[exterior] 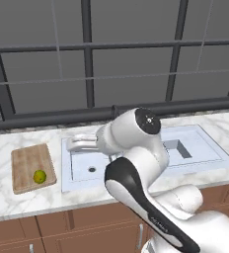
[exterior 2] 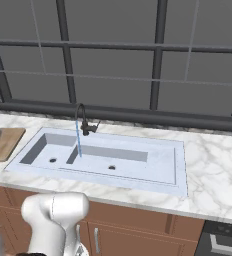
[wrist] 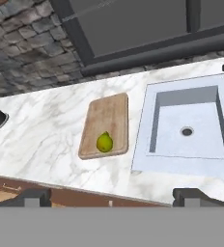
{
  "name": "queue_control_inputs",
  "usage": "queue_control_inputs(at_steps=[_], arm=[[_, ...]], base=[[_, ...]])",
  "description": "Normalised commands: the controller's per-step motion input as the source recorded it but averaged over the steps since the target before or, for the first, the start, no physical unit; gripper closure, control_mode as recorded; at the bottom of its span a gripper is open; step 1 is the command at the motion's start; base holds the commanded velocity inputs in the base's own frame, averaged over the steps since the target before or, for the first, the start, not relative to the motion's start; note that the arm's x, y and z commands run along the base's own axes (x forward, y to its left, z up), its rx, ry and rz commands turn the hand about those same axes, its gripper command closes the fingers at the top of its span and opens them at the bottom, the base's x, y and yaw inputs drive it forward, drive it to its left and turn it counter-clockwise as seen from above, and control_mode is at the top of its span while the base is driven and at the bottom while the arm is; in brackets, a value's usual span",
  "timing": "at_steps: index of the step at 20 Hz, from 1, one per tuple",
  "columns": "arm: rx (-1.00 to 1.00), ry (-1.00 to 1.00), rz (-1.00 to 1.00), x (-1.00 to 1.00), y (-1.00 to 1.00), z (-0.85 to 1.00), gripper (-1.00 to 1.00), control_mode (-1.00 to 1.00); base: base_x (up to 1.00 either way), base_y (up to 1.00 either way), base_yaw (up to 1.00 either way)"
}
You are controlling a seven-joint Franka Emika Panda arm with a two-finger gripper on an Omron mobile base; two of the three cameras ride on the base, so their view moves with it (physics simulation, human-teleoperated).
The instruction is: Pick the pear from the sink and place it on the cutting board to airdry. Then turn off the sink faucet.
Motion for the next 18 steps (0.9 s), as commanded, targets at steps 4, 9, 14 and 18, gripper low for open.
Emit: queue_control_inputs(at_steps=[4,9,14,18], arm=[[0.28,0.03,0.00,-0.24,-0.56,0.60,-1.00,-1.00],[0.20,0.02,0.04,-0.16,-0.29,0.36,-1.00,-1.00],[-0.01,-0.02,0.11,-0.19,-0.11,0.21,-1.00,-1.00],[-0.06,0.00,0.03,-0.36,-0.18,0.26,-1.00,-1.00]], base=[[0.00,0.00,0.00],[0.00,0.00,0.00],[0.00,0.00,0.00],[0.00,0.00,0.00]])
